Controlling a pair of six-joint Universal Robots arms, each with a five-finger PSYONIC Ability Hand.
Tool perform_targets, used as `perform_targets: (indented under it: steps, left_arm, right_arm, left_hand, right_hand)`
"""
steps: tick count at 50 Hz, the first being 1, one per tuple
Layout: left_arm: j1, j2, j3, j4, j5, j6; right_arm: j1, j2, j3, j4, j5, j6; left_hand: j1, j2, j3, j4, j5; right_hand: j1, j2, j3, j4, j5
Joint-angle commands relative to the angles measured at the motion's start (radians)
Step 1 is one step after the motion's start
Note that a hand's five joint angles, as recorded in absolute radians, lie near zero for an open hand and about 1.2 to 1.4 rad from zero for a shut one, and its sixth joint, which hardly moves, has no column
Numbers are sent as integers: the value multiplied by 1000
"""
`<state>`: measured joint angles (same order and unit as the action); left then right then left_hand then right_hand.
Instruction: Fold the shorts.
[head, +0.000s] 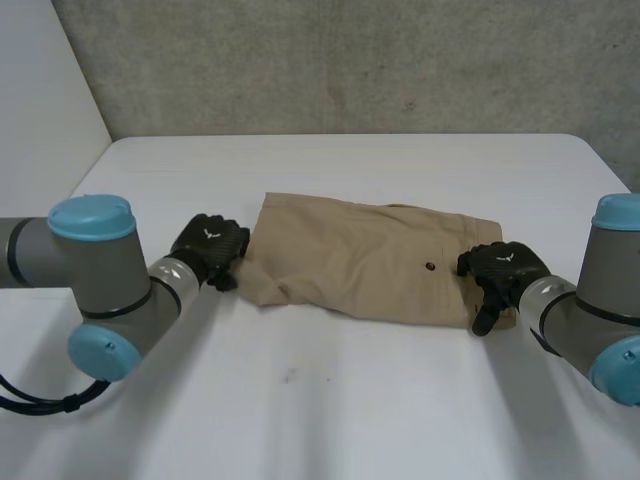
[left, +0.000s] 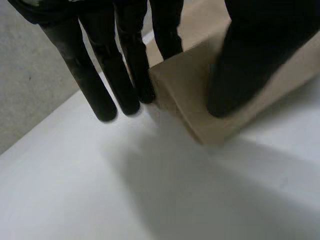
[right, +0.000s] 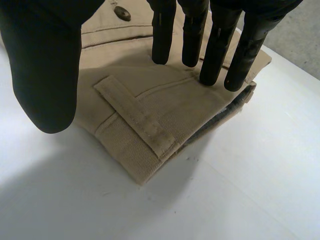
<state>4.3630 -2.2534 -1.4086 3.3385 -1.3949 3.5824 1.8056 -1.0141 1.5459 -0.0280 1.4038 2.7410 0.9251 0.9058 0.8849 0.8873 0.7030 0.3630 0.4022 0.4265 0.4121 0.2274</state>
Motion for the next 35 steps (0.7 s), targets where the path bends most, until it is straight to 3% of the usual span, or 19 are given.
perform_targets:
  steps: [1,15,20,29,33,35]
  left_arm:
    - [33,-28,17,2,-7,36]
    - [44,-25,-30,72,-38,139]
    - [43,-17,-61,72,-39,150]
    - [23,84,-101,59,-44,134]
    - [23,130,-125,61,-44,118]
    - [21,149,-139,61,-44,104]
  right_arm:
    - [0,0,7,-1,11,-27]
    - [1,14,5,-20,20,-29]
    - [-2,9,7,-35,20,-29]
    - [-25,8,16,-55,20,-29]
    - [-28,11,16,-66,21,-30]
    - [-28,11,16,-78,21,-30]
  left_hand:
    - [471,490,511,509,519]
    - [471,490,511,509,519]
    - [-243,-224,-203,-205,-196]
    - [-409,-390,-369,-371,-362]
    - [-418,-399,-378,-380,-370]
    - [-424,-405,-384,-386,-376]
  right_hand:
    - [130,91,67,81,91]
    - [142,103,78,93,103]
    - [198,158,134,148,159]
    - [291,252,228,242,252]
    - [537,498,474,488,499]
    - [880,841,817,831,841]
